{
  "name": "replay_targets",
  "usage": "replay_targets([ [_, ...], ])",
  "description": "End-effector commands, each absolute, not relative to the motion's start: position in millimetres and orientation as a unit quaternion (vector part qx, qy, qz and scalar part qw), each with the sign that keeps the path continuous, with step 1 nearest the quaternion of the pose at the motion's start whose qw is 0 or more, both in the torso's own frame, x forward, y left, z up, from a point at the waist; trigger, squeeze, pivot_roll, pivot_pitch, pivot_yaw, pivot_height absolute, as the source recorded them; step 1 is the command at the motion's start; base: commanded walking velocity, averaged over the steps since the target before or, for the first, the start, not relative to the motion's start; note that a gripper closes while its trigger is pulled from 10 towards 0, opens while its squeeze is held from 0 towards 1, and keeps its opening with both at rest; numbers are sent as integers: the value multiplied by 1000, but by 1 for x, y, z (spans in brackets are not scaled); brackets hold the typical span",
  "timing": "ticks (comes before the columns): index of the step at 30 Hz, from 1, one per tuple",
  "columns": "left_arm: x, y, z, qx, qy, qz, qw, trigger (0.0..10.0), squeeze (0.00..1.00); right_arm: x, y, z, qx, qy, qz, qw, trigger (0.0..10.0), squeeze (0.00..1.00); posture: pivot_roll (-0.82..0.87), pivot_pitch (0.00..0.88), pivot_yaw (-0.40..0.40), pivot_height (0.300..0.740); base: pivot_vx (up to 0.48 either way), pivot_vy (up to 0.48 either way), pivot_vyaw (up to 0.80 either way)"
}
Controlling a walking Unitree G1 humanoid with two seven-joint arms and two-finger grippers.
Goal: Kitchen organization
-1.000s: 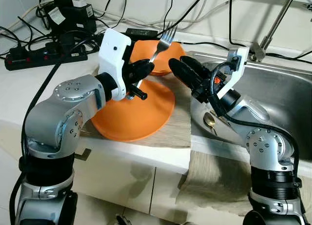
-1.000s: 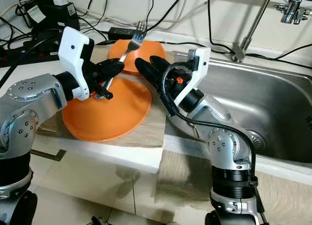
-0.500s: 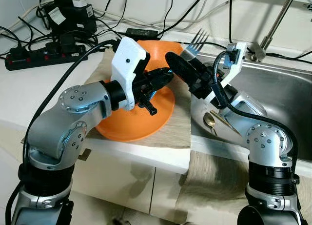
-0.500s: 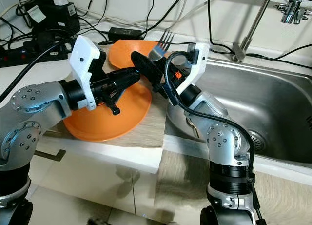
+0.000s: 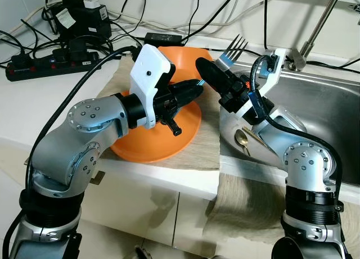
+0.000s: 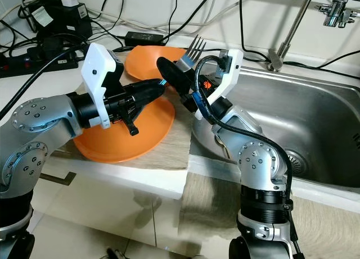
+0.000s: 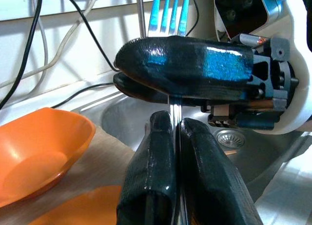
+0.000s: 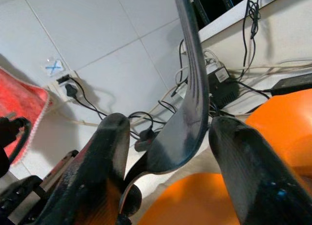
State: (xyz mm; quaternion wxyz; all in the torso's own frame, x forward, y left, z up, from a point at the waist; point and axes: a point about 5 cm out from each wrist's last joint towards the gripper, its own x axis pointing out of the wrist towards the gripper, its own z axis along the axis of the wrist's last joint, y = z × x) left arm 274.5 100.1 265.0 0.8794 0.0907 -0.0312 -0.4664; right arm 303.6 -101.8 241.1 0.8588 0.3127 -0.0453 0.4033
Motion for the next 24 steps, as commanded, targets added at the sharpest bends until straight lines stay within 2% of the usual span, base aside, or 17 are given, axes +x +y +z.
replay_targets([
  [1, 271, 98, 264, 97, -36, -482, 870, 0, 0, 307, -107, 248, 320, -57, 394, 860, 0, 0, -61, 0, -24, 740, 0, 0, 0],
  [24, 279, 101, 265, 96, -36, -457, 883, 0, 0, 306, -101, 249, 316, -56, 400, 858, 0, 0, -62, 0, -21, 740, 0, 0, 0],
])
